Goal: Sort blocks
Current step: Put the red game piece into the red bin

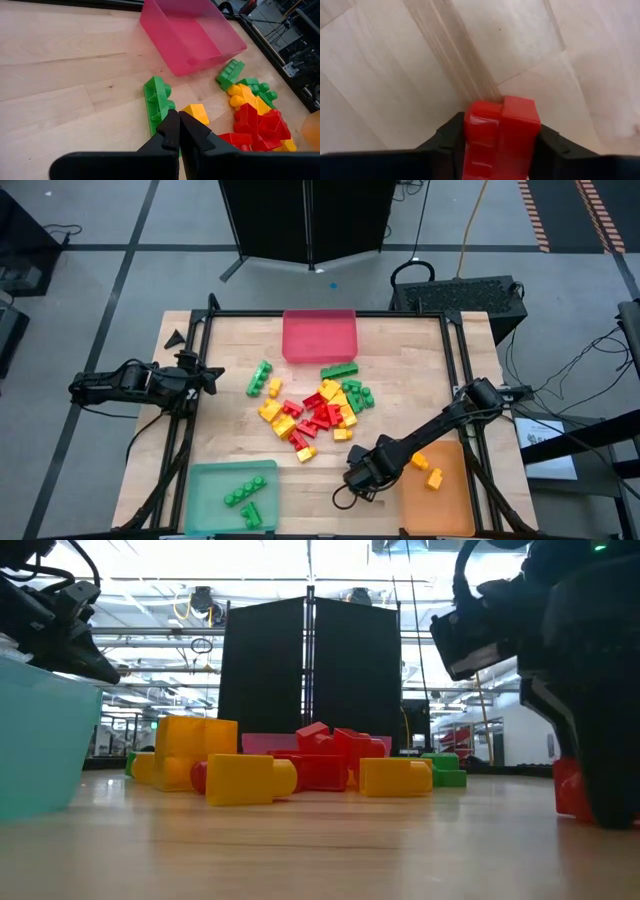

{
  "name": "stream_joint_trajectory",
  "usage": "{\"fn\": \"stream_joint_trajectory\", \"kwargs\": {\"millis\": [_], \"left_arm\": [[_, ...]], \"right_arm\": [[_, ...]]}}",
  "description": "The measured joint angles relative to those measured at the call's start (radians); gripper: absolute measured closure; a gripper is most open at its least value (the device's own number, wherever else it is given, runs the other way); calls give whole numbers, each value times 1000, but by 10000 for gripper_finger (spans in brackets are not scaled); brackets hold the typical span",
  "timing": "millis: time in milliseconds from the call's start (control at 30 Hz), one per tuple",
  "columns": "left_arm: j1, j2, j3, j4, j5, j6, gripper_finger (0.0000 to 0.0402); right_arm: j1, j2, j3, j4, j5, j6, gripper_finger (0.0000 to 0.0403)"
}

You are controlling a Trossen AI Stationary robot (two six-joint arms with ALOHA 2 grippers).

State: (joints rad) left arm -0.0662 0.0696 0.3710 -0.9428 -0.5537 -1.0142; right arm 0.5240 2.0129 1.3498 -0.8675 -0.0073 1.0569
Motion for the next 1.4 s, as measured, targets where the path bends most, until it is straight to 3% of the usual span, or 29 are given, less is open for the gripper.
{"fn": "stream_joint_trajectory", "kwargs": {"millis": [200,433,600,800,1100,1400], "left_arm": [[0,0,0,0,0,0,398],[0,0,0,-1,0,0,398],[0,0,0,0,-1,0,398],[0,0,0,-1,-6,0,398],[0,0,0,0,-10,0,398],[0,0,0,-1,-14,0,398]], "right_arm": [[-34,8,48,-25,3,-87,271],[-149,8,240,-127,85,-315,271],[-298,6,431,-193,228,-546,271],[-559,4,547,-62,244,-760,271],[-894,15,564,81,231,-789,271],[-1002,123,563,72,88,-772,271]]}}
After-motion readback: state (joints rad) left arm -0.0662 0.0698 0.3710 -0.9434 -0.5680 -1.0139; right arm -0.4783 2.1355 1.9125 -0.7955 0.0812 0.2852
